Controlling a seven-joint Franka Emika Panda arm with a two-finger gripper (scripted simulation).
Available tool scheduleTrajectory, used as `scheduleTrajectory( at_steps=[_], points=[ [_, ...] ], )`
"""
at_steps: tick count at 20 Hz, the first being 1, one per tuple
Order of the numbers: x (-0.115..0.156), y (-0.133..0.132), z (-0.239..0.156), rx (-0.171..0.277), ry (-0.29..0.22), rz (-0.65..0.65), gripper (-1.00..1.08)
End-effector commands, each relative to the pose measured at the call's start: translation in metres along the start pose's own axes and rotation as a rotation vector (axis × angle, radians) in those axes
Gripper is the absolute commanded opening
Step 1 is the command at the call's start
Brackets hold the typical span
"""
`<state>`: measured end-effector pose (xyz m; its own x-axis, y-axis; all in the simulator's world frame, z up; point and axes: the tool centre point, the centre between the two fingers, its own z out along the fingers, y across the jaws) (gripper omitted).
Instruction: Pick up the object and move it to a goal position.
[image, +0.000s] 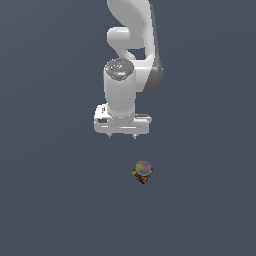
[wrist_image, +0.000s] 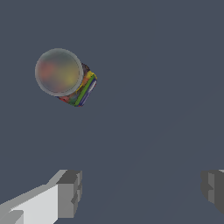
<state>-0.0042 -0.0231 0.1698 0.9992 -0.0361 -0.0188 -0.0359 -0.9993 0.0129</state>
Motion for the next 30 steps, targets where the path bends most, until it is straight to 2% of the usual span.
scheduleTrajectory(
  at_steps=[1,10,15,22,30],
  points=[
    [0.000,0.000,0.000,0.000,0.000,0.000,1.00],
    [0.000,-0.013,0.003,-0.015,-0.004,-0.072,1.00],
    [0.000,-0.013,0.003,-0.014,-0.004,-0.070,1.00],
    [0.010,-0.018,0.007,-0.012,-0.002,-0.015,1.00],
    [0.034,-0.033,0.016,-0.005,0.003,0.119,1.00]
  ],
)
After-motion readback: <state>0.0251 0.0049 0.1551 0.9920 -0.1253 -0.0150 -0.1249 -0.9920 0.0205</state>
